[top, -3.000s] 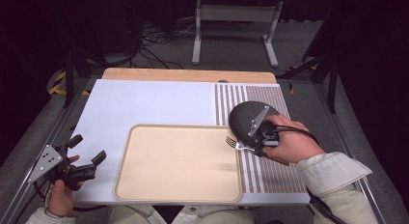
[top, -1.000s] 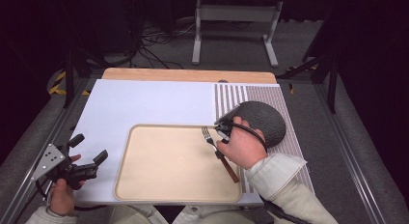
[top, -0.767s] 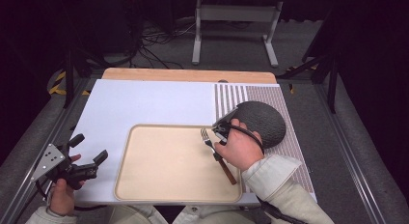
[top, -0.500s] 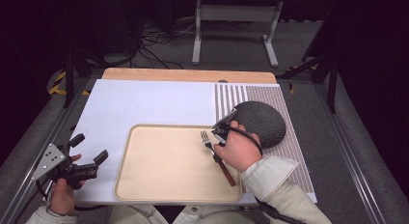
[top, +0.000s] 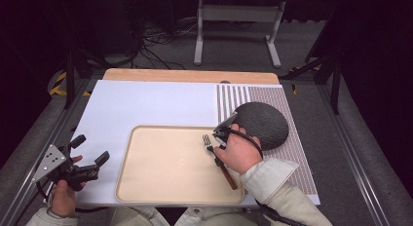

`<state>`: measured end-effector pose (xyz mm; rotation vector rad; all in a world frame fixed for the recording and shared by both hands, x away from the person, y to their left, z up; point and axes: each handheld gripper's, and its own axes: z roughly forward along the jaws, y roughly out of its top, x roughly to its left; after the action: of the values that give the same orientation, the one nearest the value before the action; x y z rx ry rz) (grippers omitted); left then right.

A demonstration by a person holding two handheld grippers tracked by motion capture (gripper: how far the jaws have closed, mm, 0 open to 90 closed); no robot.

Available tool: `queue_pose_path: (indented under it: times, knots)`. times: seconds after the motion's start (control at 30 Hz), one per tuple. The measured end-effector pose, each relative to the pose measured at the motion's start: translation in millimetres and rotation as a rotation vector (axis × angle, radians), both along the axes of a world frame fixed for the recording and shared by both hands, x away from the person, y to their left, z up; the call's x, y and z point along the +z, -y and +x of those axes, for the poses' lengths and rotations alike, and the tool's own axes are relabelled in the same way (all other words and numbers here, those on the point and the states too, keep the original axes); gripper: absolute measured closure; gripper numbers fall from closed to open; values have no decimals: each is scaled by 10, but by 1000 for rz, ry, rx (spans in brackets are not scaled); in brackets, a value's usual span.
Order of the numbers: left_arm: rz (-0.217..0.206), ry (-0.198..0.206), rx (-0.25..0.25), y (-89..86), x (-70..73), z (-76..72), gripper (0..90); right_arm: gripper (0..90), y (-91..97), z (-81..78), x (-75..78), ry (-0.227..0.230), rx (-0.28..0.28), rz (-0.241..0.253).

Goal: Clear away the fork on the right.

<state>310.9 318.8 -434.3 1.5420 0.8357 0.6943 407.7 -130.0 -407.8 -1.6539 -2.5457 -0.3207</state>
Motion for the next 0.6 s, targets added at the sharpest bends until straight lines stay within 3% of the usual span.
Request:
queue_pose_path:
  times: [0.47,0.6]
  knots:
    - [2,-2,-1,-1,0,1,1,775,1,17,-56,-26,-8,1]
    - [1,-1,-1,2,-2,3,1,719,9,22,-60,-17,6,6]
